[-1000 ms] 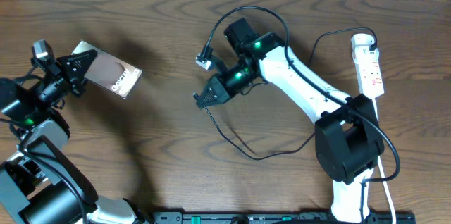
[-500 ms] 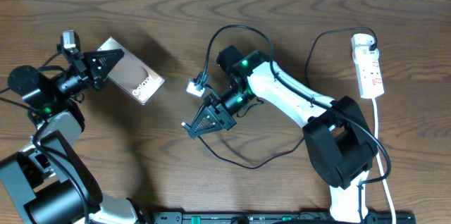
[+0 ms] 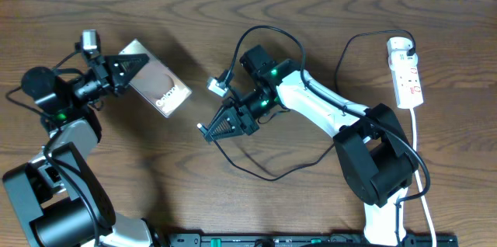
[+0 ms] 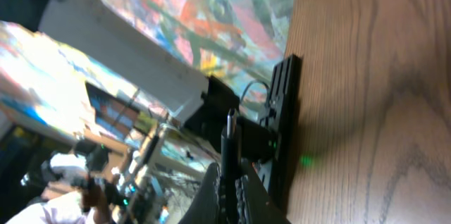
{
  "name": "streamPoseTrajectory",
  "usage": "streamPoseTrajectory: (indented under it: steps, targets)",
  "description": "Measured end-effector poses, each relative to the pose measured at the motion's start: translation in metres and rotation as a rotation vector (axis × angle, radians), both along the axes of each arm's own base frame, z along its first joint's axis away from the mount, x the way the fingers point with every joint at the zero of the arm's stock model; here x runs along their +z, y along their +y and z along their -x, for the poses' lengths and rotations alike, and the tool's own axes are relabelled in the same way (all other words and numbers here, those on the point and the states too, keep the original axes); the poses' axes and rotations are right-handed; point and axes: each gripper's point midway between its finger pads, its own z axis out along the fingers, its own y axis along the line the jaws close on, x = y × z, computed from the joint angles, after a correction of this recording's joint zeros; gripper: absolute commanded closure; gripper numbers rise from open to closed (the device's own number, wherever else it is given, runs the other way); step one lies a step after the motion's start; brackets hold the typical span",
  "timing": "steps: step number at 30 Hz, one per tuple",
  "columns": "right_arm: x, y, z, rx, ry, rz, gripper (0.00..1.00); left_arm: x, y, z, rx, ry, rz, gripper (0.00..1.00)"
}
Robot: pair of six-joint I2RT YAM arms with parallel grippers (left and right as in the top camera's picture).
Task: Plug charger to phone and switch on socket
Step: 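Lift the cable connector with the right gripper toward the phone, then push the connector with the right gripper into the phone's bottom port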
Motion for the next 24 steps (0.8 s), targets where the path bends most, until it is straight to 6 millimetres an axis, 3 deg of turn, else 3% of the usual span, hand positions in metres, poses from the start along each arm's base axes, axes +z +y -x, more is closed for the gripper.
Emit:
streamPoseTrajectory:
  steps: [4,18,24]
  targets:
    - [0.002,0.002,-0.005,-0.007,0.055,0.031,0.99,0.003,-0.010,0.001,-0.030,-0.036,-0.019,0.93]
    - [0.004,0.002,-0.012,-0.021,0.097,0.055,0.99,0.003,-0.012,0.002,-0.037,-0.036,-0.019,0.93]
    - [0.002,0.001,-0.015,-0.026,0.102,0.056,0.99,0.003,-0.025,0.003,-0.073,-0.018,-0.008,0.93]
